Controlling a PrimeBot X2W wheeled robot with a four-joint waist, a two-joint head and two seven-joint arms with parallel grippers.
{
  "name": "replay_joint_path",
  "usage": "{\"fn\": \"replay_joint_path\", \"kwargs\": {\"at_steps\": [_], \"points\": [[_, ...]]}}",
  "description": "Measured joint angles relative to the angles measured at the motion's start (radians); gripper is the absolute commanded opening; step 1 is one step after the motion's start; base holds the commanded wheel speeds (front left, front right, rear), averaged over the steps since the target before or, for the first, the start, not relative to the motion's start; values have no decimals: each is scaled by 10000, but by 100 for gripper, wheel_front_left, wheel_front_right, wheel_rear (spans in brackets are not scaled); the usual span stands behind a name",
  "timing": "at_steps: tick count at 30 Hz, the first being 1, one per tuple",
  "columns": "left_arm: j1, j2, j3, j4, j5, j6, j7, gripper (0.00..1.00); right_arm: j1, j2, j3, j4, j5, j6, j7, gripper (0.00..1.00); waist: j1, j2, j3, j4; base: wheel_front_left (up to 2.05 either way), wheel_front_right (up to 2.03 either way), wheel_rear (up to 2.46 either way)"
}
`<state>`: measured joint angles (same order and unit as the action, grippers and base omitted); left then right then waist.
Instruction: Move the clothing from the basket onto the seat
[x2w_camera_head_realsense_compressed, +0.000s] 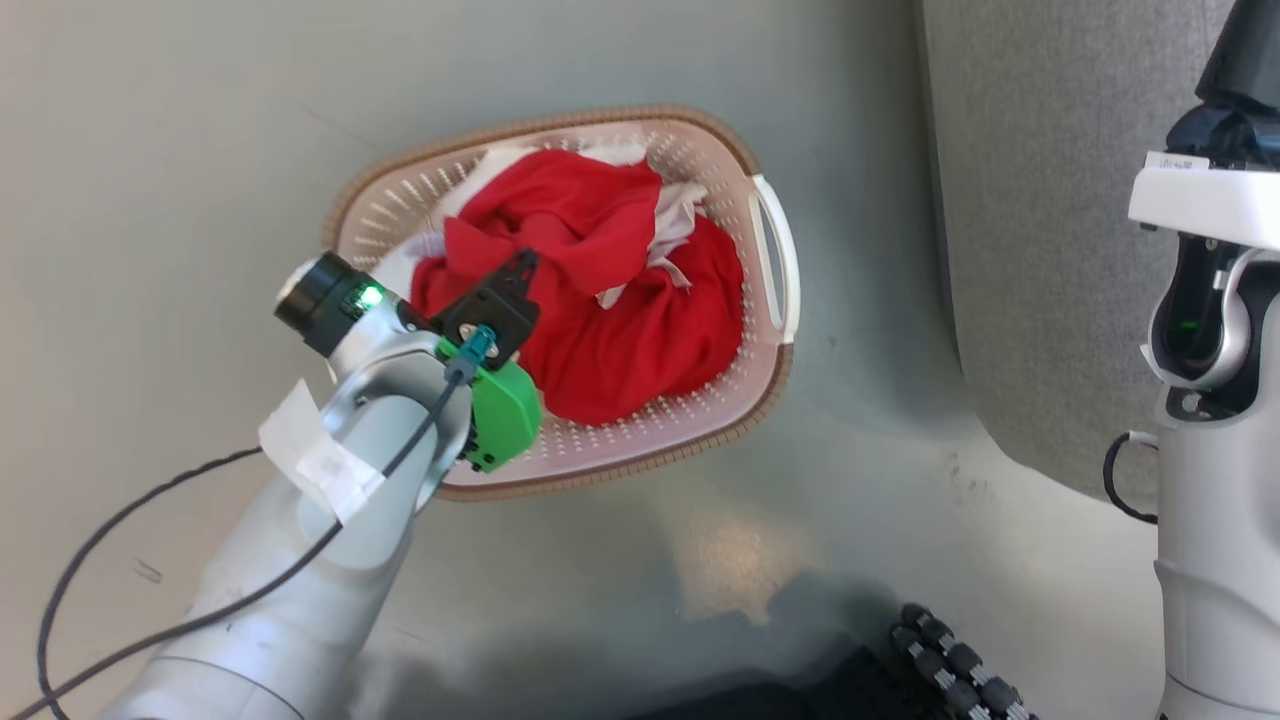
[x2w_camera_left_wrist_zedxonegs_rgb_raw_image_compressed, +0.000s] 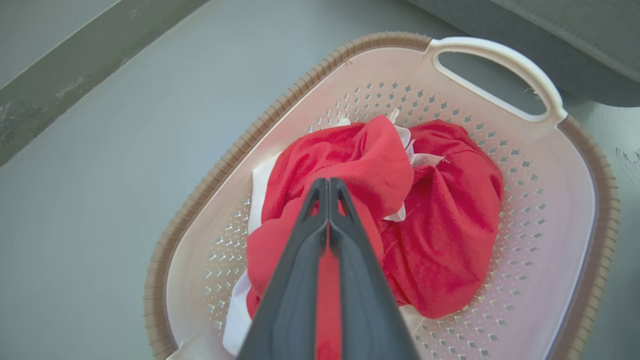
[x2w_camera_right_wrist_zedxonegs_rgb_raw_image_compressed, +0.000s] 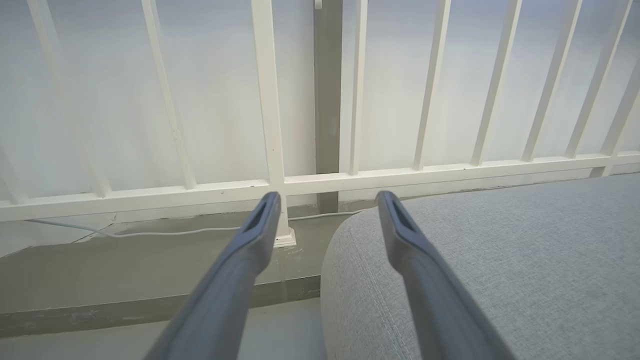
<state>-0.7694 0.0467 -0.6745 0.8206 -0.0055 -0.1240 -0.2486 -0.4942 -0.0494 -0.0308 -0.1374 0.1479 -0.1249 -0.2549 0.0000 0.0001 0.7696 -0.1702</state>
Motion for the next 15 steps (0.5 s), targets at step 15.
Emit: {"fn": "replay_joint_path", "kwargs": {"at_steps": [15], "points": [[1257, -13, -447, -2502, -497, 4, -31, 0, 848, 4, -314, 416, -192, 15, 0, 100, 0, 0, -1824, 530, 0, 0, 0]]}}
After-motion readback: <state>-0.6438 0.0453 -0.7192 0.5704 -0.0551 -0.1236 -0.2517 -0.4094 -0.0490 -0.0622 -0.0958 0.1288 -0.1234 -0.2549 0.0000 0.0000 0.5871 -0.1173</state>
